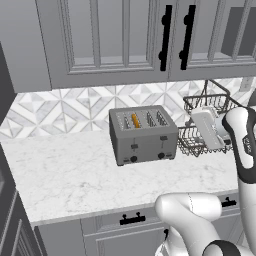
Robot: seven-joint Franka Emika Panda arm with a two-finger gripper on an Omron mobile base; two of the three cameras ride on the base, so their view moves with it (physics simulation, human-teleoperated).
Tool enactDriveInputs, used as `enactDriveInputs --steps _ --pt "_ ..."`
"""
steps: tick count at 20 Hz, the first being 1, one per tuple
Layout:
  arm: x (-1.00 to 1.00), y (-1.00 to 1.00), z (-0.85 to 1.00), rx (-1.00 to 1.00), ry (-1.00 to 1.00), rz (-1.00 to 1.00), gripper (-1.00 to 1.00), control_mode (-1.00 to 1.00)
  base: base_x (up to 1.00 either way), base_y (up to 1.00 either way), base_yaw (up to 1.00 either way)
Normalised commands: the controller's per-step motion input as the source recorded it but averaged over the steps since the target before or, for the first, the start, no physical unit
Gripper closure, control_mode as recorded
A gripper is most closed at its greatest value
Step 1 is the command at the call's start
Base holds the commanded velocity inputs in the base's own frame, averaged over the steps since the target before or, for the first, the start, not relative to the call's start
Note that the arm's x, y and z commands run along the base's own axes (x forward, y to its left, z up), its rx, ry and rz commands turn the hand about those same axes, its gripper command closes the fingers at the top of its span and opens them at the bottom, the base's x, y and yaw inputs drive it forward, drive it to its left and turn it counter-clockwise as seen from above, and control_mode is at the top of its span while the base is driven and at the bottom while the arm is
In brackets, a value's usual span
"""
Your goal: Start the toaster. Once the lever pops up, take the bread to the plate on the dining counter.
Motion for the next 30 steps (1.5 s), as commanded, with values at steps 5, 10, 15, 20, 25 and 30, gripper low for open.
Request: enactDriveInputs --steps 5,10,15,20,25,30 --pt "0.00 0.00 0.00 0.00 0.00 0.00 -1.00 -1.00 0.00 0.00 0.00" --pt "0.00 0.00 0.00 0.00 0.00 0.00 -1.00 -1.00 0.00 0.00 0.00" --pt "0.00 0.00 0.00 0.00 0.00 0.00 -1.00 -1.00 0.00 0.00 0.00" --pt "0.00 0.00 0.00 0.00 0.00 0.00 -1.00 -1.00 0.00 0.00 0.00" --pt "0.00 0.00 0.00 0.00 0.00 0.00 -1.00 -1.00 0.00 0.00 0.00" --pt "0.00 0.00 0.00 0.00 0.00 0.00 -1.00 -1.00 0.00 0.00 0.00"
